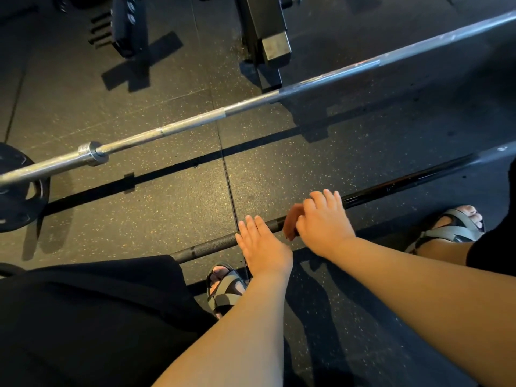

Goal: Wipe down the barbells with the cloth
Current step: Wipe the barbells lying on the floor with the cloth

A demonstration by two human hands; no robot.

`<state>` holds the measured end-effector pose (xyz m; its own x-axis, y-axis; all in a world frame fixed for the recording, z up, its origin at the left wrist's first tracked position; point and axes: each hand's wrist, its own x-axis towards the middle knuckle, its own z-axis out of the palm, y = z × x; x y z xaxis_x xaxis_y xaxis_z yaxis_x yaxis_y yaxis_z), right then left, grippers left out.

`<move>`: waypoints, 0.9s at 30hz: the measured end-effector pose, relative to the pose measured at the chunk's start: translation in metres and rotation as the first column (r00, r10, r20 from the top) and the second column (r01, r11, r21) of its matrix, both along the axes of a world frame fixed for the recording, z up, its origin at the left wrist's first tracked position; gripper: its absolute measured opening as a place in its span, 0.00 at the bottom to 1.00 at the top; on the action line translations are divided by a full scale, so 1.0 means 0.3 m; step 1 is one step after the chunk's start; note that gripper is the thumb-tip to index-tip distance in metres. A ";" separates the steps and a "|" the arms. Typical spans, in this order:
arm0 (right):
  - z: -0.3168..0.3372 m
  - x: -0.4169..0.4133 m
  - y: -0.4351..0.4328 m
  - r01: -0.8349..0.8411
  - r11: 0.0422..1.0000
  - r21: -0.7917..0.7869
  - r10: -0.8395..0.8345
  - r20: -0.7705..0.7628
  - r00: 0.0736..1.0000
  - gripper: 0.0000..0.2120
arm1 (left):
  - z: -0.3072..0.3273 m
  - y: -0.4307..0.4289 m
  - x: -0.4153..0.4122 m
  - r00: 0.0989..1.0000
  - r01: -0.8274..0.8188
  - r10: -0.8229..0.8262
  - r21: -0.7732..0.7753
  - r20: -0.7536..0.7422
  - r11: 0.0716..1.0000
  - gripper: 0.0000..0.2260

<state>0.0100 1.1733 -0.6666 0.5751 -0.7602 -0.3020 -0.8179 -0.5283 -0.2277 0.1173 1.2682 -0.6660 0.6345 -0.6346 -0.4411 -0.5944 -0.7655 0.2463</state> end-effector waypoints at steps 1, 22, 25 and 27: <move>0.007 0.036 0.013 -0.017 0.999 0.028 0.016 0.014 1.000 0.24 | 0.006 -0.001 -0.005 1.000 -0.007 0.007 -0.008 -0.002 1.000 0.35; 0.010 -0.063 -0.115 -0.200 0.978 -0.060 0.191 -0.123 0.974 0.17 | 0.002 -0.065 0.121 0.942 0.317 -0.319 -0.038 -0.105 0.948 0.17; -0.003 -0.042 -0.079 -0.270 0.959 -0.084 0.256 -0.143 0.956 0.17 | 0.010 -0.095 0.132 0.945 0.322 -0.320 0.024 -0.069 0.946 0.14; -0.006 -0.041 -0.051 -0.222 0.972 -0.082 0.214 -0.101 0.972 0.19 | 0.007 -0.101 0.127 0.938 0.347 -0.347 0.044 -0.007 0.937 0.14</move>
<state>-0.0023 1.1580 -0.6685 0.7034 -0.6463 -0.2956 -0.6956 -0.7115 -0.0997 0.1555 1.2379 -0.6639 0.3789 -0.7955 -0.4729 -0.8253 -0.5217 0.2164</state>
